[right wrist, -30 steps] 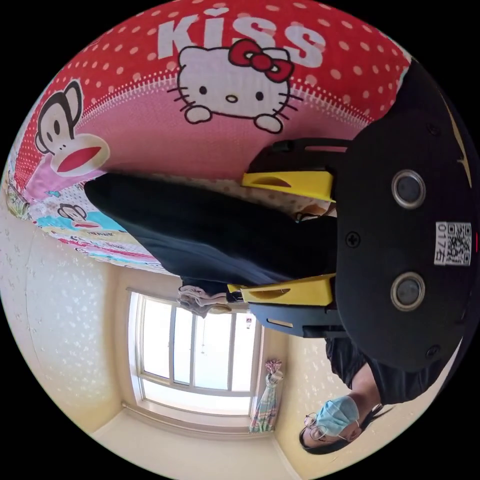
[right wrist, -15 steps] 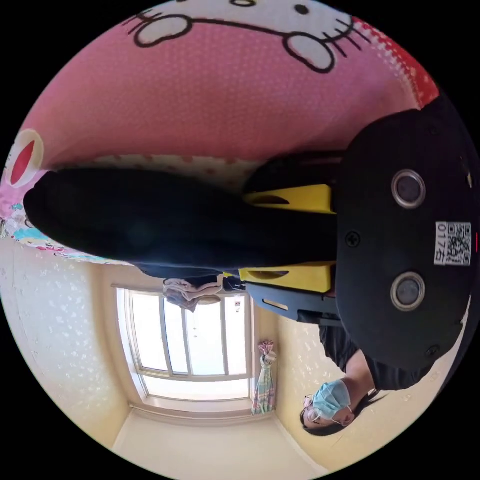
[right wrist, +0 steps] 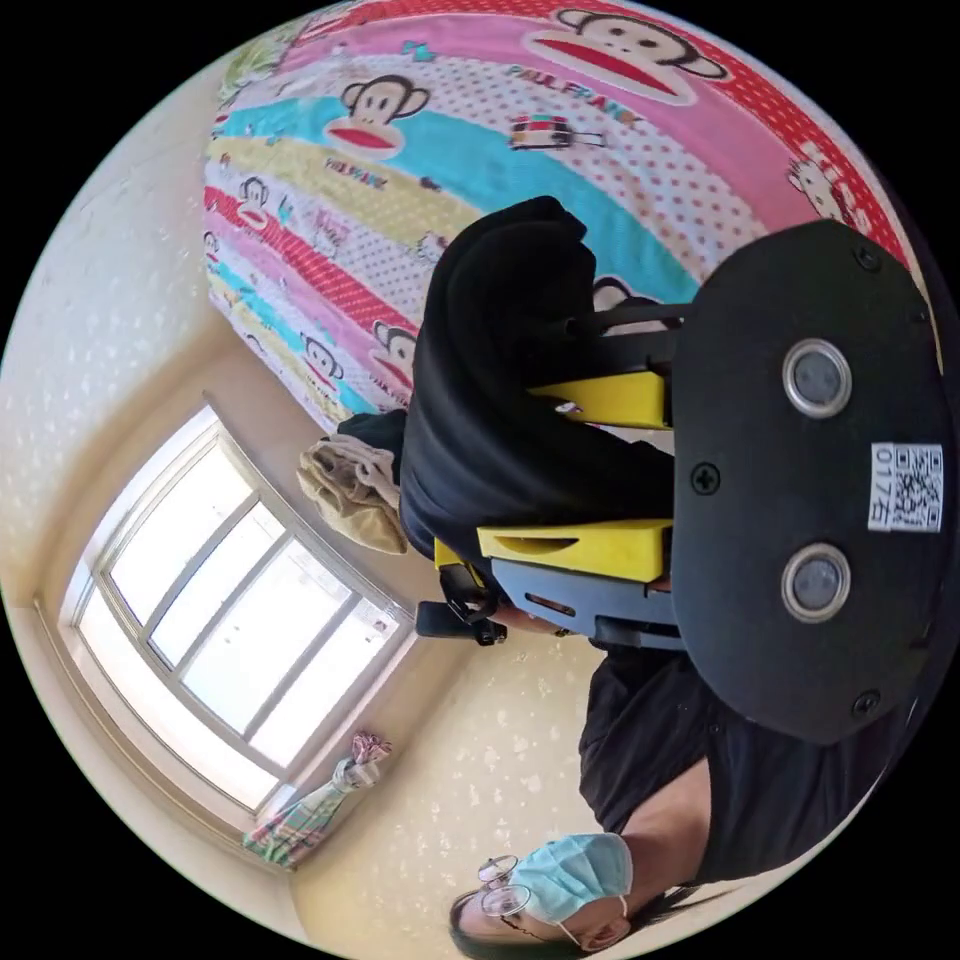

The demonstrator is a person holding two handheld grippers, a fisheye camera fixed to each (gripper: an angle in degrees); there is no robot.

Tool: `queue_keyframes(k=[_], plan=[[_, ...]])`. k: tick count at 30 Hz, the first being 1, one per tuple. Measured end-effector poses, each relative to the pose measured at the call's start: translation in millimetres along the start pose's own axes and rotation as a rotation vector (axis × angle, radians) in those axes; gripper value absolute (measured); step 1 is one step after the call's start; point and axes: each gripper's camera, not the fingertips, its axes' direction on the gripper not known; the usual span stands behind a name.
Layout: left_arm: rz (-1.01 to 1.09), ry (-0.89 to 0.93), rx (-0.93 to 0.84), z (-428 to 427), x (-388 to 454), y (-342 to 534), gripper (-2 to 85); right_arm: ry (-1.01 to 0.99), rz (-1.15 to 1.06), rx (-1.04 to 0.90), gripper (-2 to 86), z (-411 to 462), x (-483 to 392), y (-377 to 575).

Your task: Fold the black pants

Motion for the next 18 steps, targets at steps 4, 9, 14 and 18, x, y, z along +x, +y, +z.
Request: queue_keyframes(k=[4, 9, 14, 18], plan=[[0.020, -0.187, 0.061, -22.1, -23.1, -64.7, 11.5, 0.013, -0.071, 0.016, 13.6, 26.9, -2.0, -84.9], [-0.038, -0.507, 0.129, -52.8, -53.0, -25.1, 13.2, 0.121, 0.103, -0.022, 15.5, 60.4, 38.4, -95.0], [-0.068, -0.603, 0.096, -42.8, -73.0, 74.3, 9.3, 0.012, 0.260, -0.137, 5.2, 77.1, 85.8, 15.2], [-0.162, -0.401, -0.070, 11.5, -90.2, 125.0, -0.4, -0.062, 0.432, -0.155, 1.9, 61.1, 102.8, 105.1]])
